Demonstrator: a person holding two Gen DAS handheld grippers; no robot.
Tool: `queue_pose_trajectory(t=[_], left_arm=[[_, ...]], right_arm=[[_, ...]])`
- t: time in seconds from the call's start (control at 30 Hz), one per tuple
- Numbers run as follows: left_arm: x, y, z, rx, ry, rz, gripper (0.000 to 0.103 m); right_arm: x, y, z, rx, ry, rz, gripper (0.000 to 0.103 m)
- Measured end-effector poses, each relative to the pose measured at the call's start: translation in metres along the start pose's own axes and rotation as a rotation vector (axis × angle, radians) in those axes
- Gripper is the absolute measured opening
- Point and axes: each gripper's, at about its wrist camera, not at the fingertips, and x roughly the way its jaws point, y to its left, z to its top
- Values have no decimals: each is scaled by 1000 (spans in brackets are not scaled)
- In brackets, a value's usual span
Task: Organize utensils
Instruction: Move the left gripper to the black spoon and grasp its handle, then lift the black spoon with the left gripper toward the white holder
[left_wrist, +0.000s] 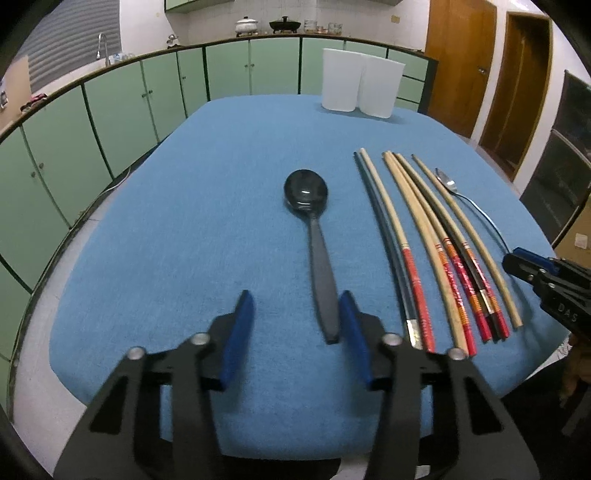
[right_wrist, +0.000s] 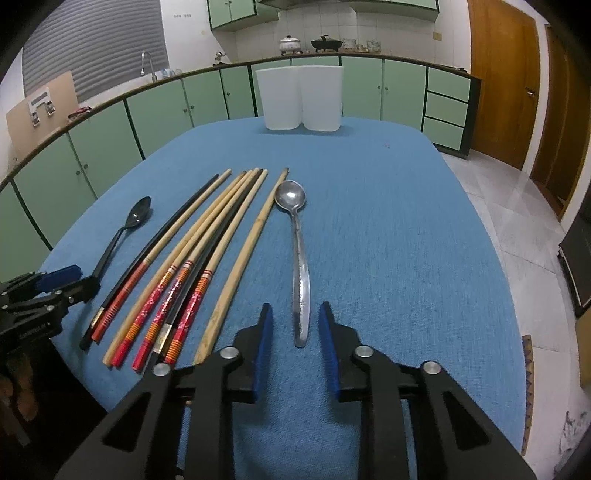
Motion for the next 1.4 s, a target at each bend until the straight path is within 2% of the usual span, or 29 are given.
queue_pose_trajectory(t=[0.03,0.1,0.17,0.33,0.47,0.7,0.83,1.17,1.4], left_arm=[[-1,-1,-1,5,-1,-5,36],[0,-2,0,2,3,-23,20],[0,0,1,-11,11,-45,12],[-4,4,6,-45,22,-75,12],[-19,4,13,-36,-2,-78,12],[-47,6,29,-31,-52,-89,12],[-55,9,43,-24,-74,-100,12],[-50,15,98,24,-68,-153,12],[-54,2,133,89,-99,-176,12]], right_arm=[[0,1,0,-4,-1,0,17],[0,2,0,-8,-1,3,12],[1,3,1,-5,0,5,10],[-5,1,4,13,-2,14,9],[-22,3,11,17,-35,18,9],[-56,11,40,4,-116,31,9],[-61,15,57,-23,-132,26,9],[-55,5,111,-70,-63,51,9],[-57,0,145,-99,-44,59,8]])
